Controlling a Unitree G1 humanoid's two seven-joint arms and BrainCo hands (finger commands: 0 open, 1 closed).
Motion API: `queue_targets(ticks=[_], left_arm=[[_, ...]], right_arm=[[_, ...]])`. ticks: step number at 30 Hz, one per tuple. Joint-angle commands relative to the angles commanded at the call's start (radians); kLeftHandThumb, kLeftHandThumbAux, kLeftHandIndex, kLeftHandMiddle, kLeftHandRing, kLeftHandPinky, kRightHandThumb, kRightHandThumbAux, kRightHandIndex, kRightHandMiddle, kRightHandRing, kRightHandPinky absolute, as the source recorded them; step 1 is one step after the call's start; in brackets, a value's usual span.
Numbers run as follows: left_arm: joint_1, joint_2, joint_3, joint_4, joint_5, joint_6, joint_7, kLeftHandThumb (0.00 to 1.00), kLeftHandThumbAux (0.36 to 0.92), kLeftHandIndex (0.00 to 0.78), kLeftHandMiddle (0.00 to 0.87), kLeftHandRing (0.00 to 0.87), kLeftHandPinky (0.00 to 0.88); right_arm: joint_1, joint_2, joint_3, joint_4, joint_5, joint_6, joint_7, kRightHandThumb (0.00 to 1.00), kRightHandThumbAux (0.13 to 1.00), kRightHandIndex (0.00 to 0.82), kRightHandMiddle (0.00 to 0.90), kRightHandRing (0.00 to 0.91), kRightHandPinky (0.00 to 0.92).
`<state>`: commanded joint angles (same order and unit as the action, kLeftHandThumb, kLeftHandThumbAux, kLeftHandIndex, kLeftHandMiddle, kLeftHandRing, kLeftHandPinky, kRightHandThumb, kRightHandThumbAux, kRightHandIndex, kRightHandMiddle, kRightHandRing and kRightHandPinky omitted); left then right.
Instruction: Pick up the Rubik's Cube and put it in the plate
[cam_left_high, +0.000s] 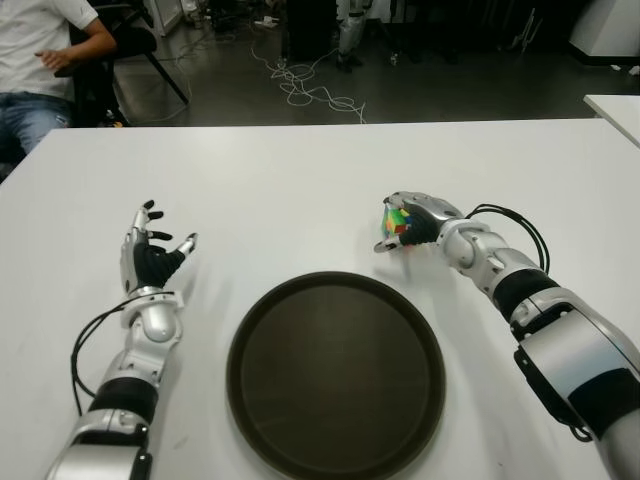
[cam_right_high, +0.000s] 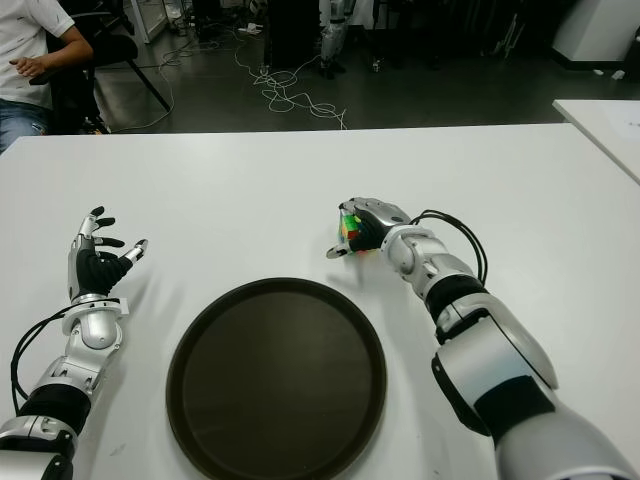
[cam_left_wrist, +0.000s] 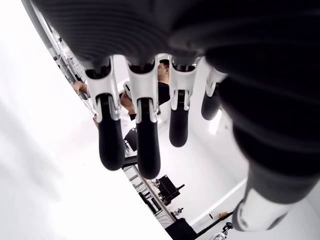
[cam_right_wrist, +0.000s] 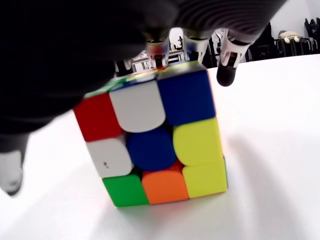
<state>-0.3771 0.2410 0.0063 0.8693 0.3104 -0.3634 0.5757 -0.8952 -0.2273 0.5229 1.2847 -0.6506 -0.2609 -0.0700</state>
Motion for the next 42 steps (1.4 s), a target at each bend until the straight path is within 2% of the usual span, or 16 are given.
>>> queue_targets(ticks=[3, 4, 6, 7, 10, 19, 22, 25, 32, 35, 38, 39, 40, 42], left_arm=[[-0.002, 0.001, 0.001, 0.008, -0.001, -0.004, -0.001, 0.016, 0.771, 0.0, 0.446, 0.684, 0.691], [-0.003, 0.002, 0.001, 0.011, -0.002, -0.005, -0.001, 0.018, 0.771, 0.0, 0.381, 0.605, 0.611], [-0.006, 0.004, 0.001, 0.02, -0.002, -0.008, -0.002, 0.019, 0.771, 0.0, 0.324, 0.535, 0.542], [-0.006, 0.005, 0.001, 0.023, -0.002, -0.009, -0.002, 0.02, 0.76, 0.0, 0.265, 0.44, 0.493], [-0.008, 0.007, 0.0, 0.03, 0.0, -0.012, -0.001, 0.022, 0.747, 0.0, 0.194, 0.326, 0.434], [-0.008, 0.006, 0.001, 0.034, -0.001, -0.027, 0.002, 0.041, 0.734, 0.0, 0.152, 0.249, 0.375], [-0.009, 0.006, 0.002, 0.036, -0.002, -0.03, 0.002, 0.037, 0.727, 0.0, 0.148, 0.244, 0.372], [-0.009, 0.005, 0.003, 0.036, -0.004, -0.033, 0.0, 0.029, 0.715, 0.0, 0.18, 0.292, 0.408], [-0.011, 0.006, 0.001, 0.038, -0.002, -0.027, -0.002, 0.007, 0.69, 0.0, 0.111, 0.183, 0.295], [-0.011, 0.009, -0.002, 0.039, 0.003, -0.023, 0.002, 0.004, 0.704, 0.0, 0.137, 0.244, 0.363], [-0.012, 0.011, -0.004, 0.042, 0.007, -0.017, 0.004, 0.002, 0.711, 0.0, 0.209, 0.378, 0.449], [-0.013, 0.011, -0.004, 0.043, 0.008, -0.015, 0.005, 0.002, 0.713, 0.0, 0.22, 0.396, 0.457], [-0.013, 0.011, -0.004, 0.043, 0.009, -0.014, 0.006, 0.003, 0.718, 0.0, 0.26, 0.457, 0.512], [-0.013, 0.011, -0.004, 0.044, 0.011, -0.014, 0.008, 0.005, 0.723, 0.0, 0.304, 0.52, 0.565]], right_arm=[[0.001, -0.002, -0.003, -0.002, 0.002, 0.004, -0.001, 0.0, 0.493, 0.0, 0.0, 0.0, 0.0], [0.001, -0.004, -0.003, -0.003, 0.003, 0.004, 0.0, 0.0, 0.494, 0.0, 0.0, 0.0, 0.0], [0.002, -0.006, -0.008, -0.004, 0.007, 0.004, 0.003, 0.0, 0.495, 0.0, 0.0, 0.0, 0.0], [0.003, -0.007, -0.011, -0.004, 0.009, 0.005, 0.004, 0.0, 0.497, 0.0, 0.0, 0.0, 0.0], [0.005, -0.009, -0.016, -0.003, 0.011, 0.006, 0.007, 0.0, 0.5, 0.0, 0.0, 0.0, 0.0], [0.007, -0.015, -0.019, -0.005, 0.006, 0.016, 0.017, 0.0, 0.511, 0.0, 0.0, 0.0, 0.0], [0.007, -0.015, -0.019, -0.008, 0.006, 0.017, 0.019, 0.0, 0.508, 0.0, 0.0, 0.0, 0.0], [0.006, -0.015, -0.019, -0.008, 0.004, 0.018, 0.02, 0.0, 0.503, 0.0, 0.0, 0.0, 0.0], [0.007, -0.015, -0.019, -0.008, 0.003, 0.019, 0.019, 0.0, 0.523, 0.0, 0.0, 0.0, 0.0], [0.008, -0.014, -0.025, -0.008, 0.009, 0.018, 0.023, 0.0, 0.516, 0.0, 0.0, 0.0, 0.0], [0.009, -0.014, -0.032, -0.008, 0.016, 0.015, 0.028, 0.0, 0.508, 0.0, 0.0, 0.0, 0.0], [0.009, -0.014, -0.032, -0.007, 0.017, 0.014, 0.028, 0.0, 0.508, 0.0, 0.0, 0.0, 0.0], [0.009, -0.014, -0.033, -0.007, 0.016, 0.014, 0.028, 0.0, 0.509, 0.0, 0.0, 0.0, 0.0], [0.009, -0.015, -0.031, -0.006, 0.014, 0.013, 0.027, 0.0, 0.509, 0.0, 0.0, 0.0, 0.0]])
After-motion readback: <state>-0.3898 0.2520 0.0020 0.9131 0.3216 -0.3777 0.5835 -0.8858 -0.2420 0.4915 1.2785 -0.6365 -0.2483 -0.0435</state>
